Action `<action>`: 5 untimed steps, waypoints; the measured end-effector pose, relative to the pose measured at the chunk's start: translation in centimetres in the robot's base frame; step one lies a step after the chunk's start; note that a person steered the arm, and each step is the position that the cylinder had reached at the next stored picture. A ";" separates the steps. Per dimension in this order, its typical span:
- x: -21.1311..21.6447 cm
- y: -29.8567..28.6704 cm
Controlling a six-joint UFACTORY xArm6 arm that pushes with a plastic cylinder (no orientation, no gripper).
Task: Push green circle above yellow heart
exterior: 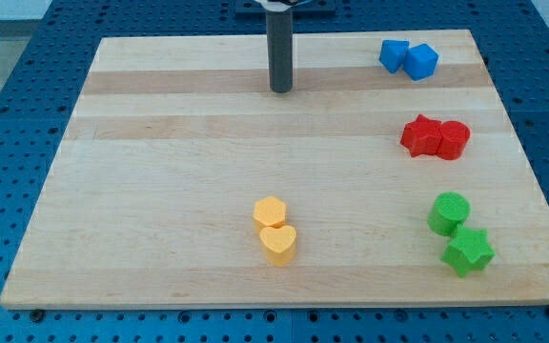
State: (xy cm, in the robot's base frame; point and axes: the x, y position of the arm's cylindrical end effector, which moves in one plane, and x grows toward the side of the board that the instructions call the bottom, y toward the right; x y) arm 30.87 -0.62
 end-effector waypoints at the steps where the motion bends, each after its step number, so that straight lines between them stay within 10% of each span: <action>1: 1.1 0.5; 5: 11.1 7.0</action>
State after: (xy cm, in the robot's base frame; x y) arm 41.93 6.34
